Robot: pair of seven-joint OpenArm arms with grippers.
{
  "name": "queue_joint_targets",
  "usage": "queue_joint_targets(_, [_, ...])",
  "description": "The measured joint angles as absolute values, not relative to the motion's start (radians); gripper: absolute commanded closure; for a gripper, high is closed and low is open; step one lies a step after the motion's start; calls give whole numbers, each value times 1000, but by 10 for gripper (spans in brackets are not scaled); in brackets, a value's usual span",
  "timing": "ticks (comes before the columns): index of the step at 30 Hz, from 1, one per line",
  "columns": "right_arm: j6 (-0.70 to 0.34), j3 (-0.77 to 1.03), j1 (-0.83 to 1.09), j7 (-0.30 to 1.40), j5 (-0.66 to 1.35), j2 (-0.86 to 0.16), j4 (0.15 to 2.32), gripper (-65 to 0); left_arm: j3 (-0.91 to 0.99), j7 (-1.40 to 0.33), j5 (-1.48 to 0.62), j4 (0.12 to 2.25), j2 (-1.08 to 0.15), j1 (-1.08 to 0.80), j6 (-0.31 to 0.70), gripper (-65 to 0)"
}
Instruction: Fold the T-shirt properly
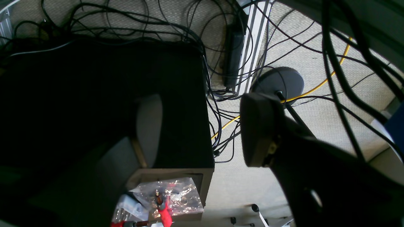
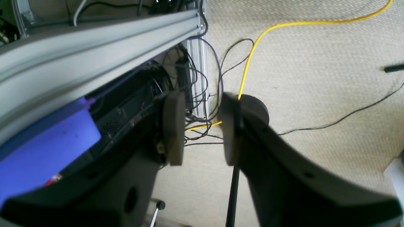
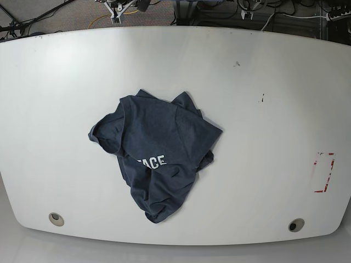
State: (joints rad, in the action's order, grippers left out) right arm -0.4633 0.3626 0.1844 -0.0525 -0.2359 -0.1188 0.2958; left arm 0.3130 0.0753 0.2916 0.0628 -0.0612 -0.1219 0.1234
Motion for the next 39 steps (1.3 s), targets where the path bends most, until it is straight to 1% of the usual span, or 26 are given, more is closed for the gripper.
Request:
queue_joint_targets(2, [-463,363,203,-60,-233,-119,299,-184,315,102,284,54,-61,-122,123,-357])
queue_joint_targets(5, [-456,362,157,-35,-250,-111,291,-184,311,76,291,64,-55,-122,123,-357])
queue_joint_targets(10, [-463,362,117,-68,-232,-102,300,-184,311,76,291,64,-45,-122,127,-357])
queue_joint_targets(16, [-463,362,139,-50,-240,-109,296,-184,311,76,291,64,-46,-122,127,-357])
queue_joint_targets(20, [-463,362,147,-49,-240,-105,293,-181,311,133,290,65,-48,-133,127,-357])
queue_joint_targets(25, [-463,362,155,-60,-236,-106,308,-181,311,143,288,67,-50,-151,127,-354])
queue_joint_targets(30, [-463,362,222,-49,-232,-104,394,-181,311,170,290,92,-50,-187,127,-353])
queue_joint_targets(33, [-460,369,283,-43,-230,-93,480,-181,313,230,287,183,-45,-253,127,-353])
queue_joint_targets(39, [-467,369,403,23,-221,-42,717,-181,313,215,289,382,-41,-395,126,-353])
